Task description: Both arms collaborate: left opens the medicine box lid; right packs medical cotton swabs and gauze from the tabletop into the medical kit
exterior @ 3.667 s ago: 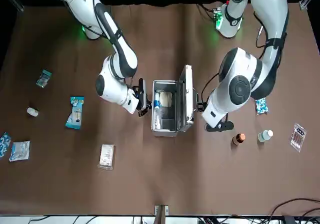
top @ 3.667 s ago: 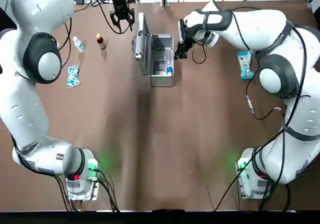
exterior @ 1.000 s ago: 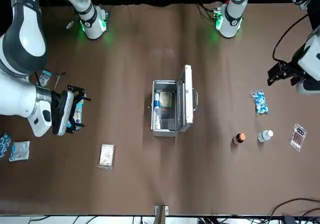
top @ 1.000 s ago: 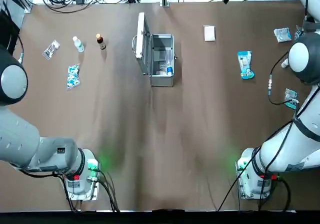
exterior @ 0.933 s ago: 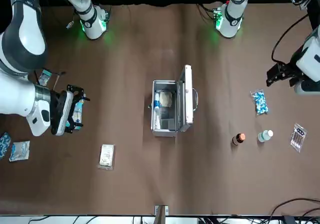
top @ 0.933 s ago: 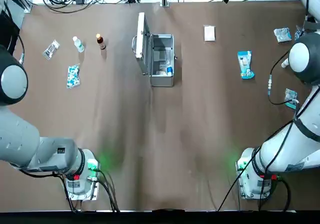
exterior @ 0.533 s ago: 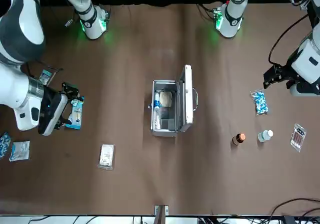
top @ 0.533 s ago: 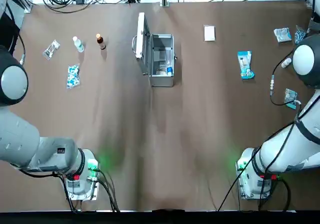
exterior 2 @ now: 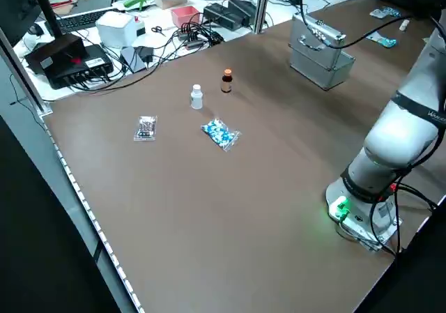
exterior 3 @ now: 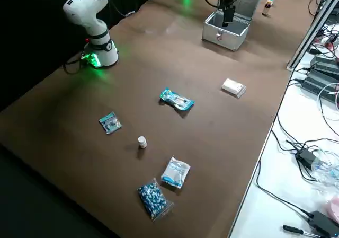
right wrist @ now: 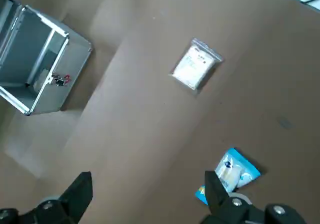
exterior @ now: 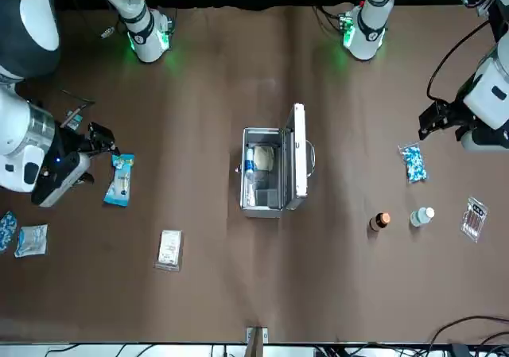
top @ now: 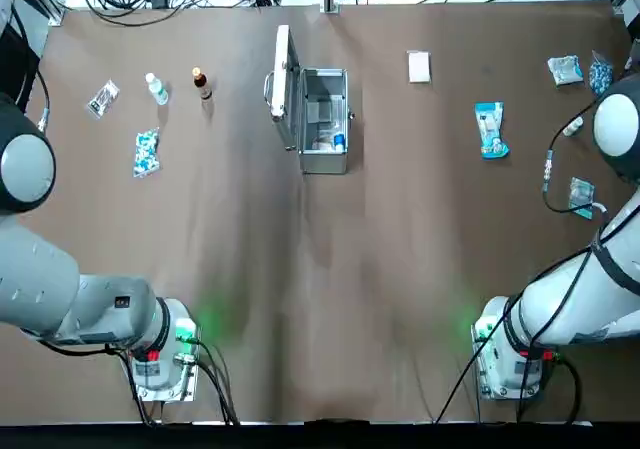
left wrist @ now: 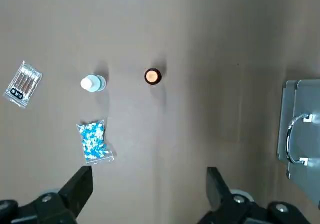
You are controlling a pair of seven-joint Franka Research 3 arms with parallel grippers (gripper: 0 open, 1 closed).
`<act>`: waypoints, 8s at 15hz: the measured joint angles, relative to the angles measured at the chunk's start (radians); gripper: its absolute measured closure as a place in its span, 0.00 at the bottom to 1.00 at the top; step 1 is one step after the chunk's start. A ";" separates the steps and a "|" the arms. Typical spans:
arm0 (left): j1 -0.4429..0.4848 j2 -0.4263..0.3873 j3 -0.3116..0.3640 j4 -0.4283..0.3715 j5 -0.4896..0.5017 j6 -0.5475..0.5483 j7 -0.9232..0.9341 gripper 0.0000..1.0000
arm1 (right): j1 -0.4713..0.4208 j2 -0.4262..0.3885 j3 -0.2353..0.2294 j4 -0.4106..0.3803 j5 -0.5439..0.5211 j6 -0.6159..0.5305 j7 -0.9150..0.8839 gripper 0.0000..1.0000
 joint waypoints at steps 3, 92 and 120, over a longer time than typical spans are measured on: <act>0.000 0.000 0.000 0.000 0.000 0.000 0.000 0.00 | -0.009 -0.046 -0.027 0.004 -0.007 -0.076 0.080 0.01; 0.000 -0.009 -0.004 -0.008 -0.002 0.037 0.000 0.00 | 0.389 0.192 0.004 -0.256 0.276 0.406 0.845 0.88; -0.001 -0.009 -0.007 -0.008 -0.002 0.038 0.000 0.00 | 0.495 0.348 -0.199 -0.126 0.032 0.616 0.829 0.07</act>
